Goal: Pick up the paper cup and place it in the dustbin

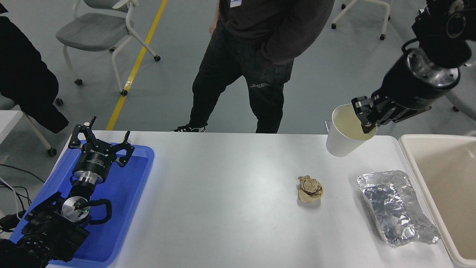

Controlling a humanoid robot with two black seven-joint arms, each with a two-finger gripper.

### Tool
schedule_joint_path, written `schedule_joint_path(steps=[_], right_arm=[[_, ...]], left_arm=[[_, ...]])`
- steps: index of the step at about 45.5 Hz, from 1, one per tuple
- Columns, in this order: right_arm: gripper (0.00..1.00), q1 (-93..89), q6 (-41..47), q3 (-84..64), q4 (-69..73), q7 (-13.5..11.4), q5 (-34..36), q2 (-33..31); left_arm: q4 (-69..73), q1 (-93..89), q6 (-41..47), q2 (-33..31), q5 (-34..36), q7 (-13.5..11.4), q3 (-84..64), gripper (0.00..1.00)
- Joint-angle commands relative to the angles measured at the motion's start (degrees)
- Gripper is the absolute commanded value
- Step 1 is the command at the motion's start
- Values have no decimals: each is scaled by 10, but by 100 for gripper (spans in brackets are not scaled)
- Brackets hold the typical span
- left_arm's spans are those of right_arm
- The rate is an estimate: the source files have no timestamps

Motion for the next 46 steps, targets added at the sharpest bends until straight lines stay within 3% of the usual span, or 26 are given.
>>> schedule_joint_path(steps=[1, 6, 12, 13, 15, 23, 33, 46], right_arm=[[0, 23, 4, -75, -5, 1, -65, -27], [0, 12, 4, -98, -26, 1, -152, -119], [0, -29, 4, -92, -88, 2, -319, -254], [0, -47, 4, -86, -120, 2, -367, -309], [0, -66, 4, -73, -151, 3, -406, -354], [0, -247, 4, 58, -294, 6, -458, -475], [0, -589, -142, 290, -415, 9, -458, -474], [0, -894, -276, 516, -526, 8, -450, -377]], left_arm=[[1, 0, 0, 1, 0, -1, 0, 100], [1, 0, 0, 2, 0, -1, 1, 100], [1, 0, 0, 2, 0, -1, 1, 100], [-1, 0, 0, 2, 0, -1, 1, 100], [1, 0, 0, 2, 0, -1, 1, 100], [1, 0, 0, 2, 0, -1, 1, 100], [1, 0, 0, 2, 0, -1, 1, 100], [1, -1, 0, 2, 0, -1, 1, 100]])
